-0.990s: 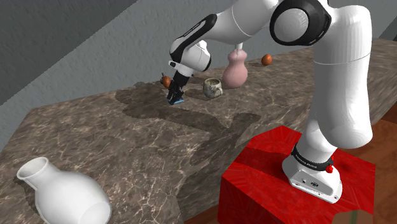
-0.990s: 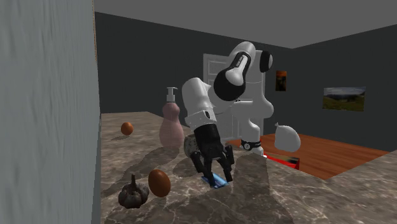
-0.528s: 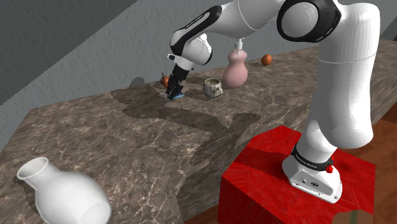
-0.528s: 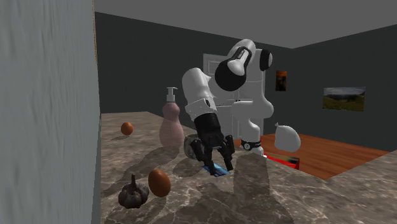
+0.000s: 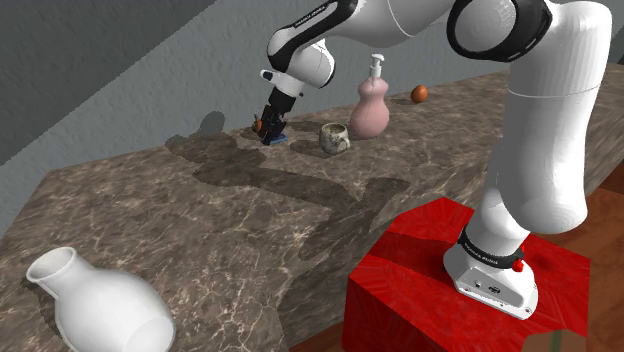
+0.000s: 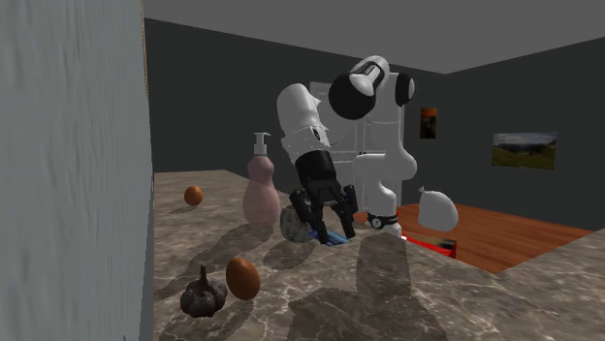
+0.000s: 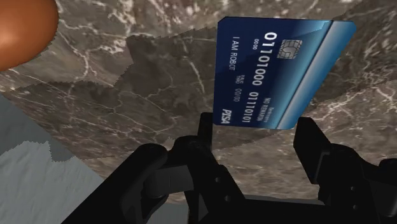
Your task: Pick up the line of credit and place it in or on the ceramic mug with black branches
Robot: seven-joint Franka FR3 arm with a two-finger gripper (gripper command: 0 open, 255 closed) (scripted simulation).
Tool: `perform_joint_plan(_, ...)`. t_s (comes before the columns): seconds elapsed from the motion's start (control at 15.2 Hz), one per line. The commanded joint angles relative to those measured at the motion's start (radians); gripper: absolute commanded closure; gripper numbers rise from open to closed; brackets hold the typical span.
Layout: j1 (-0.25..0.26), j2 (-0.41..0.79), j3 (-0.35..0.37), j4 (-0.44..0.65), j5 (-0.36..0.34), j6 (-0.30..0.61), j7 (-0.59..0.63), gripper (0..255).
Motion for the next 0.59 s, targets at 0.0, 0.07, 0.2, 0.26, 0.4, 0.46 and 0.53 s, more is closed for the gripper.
perform_joint_plan(0.0,0.002,-0.011,-0.004,0.008,-0.015,-0.014,0.018,255)
perform_joint_plan(0.07,0.003,-0.017,-0.006,0.013,-0.023,-0.022,0.027,255)
perform_joint_plan(0.2,0.005,-0.028,-0.010,0.024,-0.038,-0.038,0.045,255)
perform_joint_plan(0.26,0.005,-0.034,-0.011,0.030,-0.045,-0.046,0.054,255)
perform_joint_plan(0.4,0.007,-0.044,-0.015,0.042,-0.059,-0.063,0.072,255)
perform_joint_plan(0.46,0.007,-0.048,-0.016,0.048,-0.066,-0.071,0.080,255)
perform_joint_plan(0.53,0.008,-0.053,-0.018,0.055,-0.073,-0.080,0.089,255)
